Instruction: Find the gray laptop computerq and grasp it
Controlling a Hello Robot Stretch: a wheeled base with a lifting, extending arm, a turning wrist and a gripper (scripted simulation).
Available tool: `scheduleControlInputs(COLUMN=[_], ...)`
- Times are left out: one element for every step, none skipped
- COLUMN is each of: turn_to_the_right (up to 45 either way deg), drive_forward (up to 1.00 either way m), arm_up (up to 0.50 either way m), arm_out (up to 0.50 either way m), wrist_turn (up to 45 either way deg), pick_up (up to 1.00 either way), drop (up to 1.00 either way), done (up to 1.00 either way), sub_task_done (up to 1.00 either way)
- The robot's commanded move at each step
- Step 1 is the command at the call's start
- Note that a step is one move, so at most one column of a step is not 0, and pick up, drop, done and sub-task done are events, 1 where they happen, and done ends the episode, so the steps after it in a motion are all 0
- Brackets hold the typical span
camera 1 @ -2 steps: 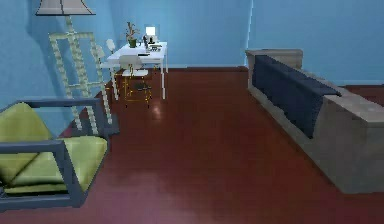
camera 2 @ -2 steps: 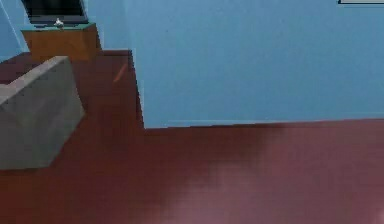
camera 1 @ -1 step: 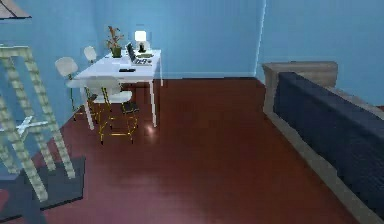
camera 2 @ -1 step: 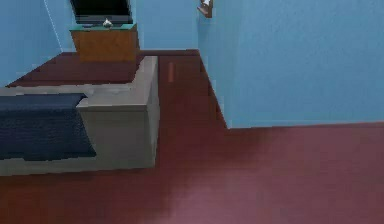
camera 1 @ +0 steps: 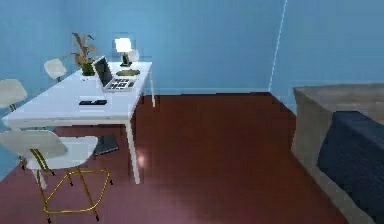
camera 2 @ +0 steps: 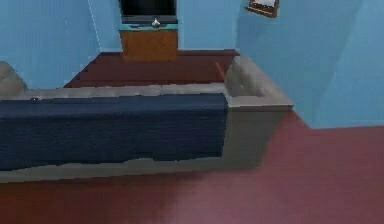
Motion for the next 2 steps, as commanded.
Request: scheduleControlInputs(turn_to_the_right=[-6.0, 0.0], drive_forward=[0.00, 0.80], arm_up=[0.00, 0.00], arm_out=[0.00, 0.00], wrist_turn=[0.0, 0.0], pick_up=[0.00, 0.00], drop=[0.00, 0.00], done=[0.00, 0.00], sub_task_done=[0.00, 0.00])
